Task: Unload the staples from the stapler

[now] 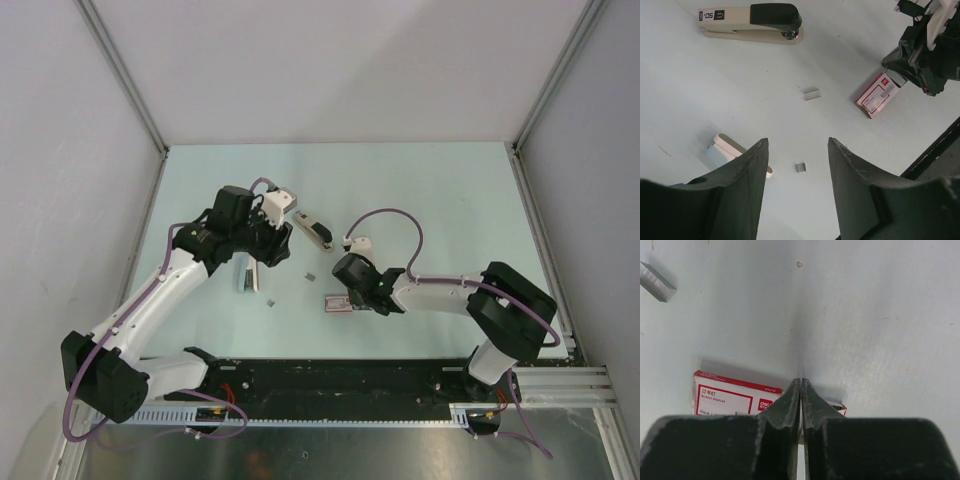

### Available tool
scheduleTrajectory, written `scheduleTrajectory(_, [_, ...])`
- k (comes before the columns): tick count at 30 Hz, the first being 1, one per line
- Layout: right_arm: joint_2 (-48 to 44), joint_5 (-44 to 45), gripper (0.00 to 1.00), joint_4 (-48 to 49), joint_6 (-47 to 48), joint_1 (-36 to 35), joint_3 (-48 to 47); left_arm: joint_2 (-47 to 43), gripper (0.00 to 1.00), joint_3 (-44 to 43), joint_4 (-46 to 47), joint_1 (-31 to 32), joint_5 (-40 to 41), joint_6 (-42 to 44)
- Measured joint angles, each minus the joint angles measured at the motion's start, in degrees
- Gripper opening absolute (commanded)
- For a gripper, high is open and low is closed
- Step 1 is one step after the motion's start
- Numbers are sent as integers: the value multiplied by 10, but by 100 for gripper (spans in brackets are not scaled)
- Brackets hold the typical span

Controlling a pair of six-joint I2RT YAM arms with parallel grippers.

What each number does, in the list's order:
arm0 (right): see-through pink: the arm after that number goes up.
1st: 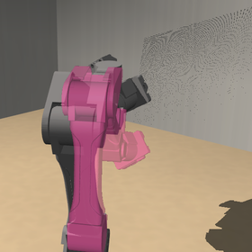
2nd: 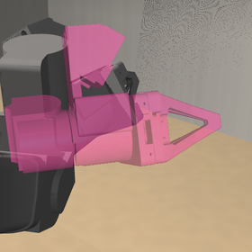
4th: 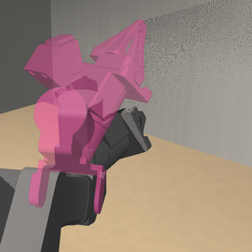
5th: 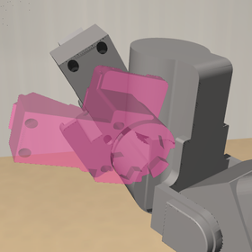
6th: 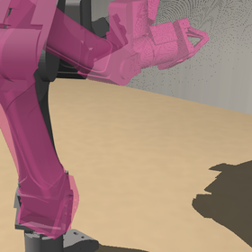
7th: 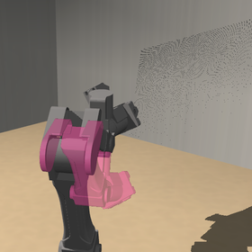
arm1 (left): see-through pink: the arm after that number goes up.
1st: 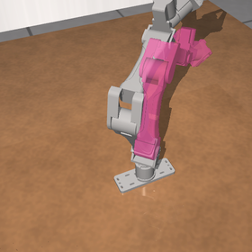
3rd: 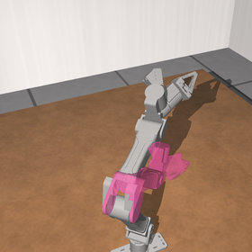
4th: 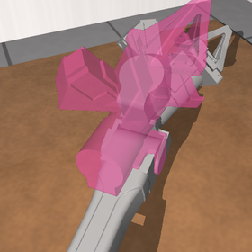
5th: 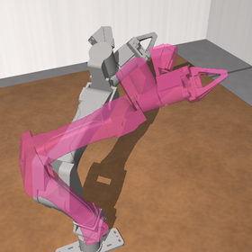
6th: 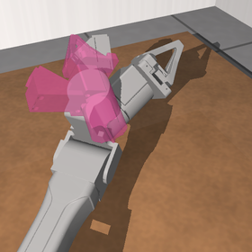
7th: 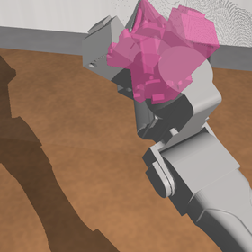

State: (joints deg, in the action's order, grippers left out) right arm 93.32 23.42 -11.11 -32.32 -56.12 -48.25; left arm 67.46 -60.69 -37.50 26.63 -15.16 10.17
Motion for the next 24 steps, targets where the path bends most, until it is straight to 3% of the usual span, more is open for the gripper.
scheduleTrajectory(7, [-11,6,9,-11,0,-3,0,0,56,0,0,0,0,0])
scheduleTrajectory(16, [-14,-10,24,15,13,24,-8,12,57,0,0,2,4,22])
scheduleTrajectory(24, [-63,-33,29,25,26,80,-11,118,55,0,1,61,16,169])
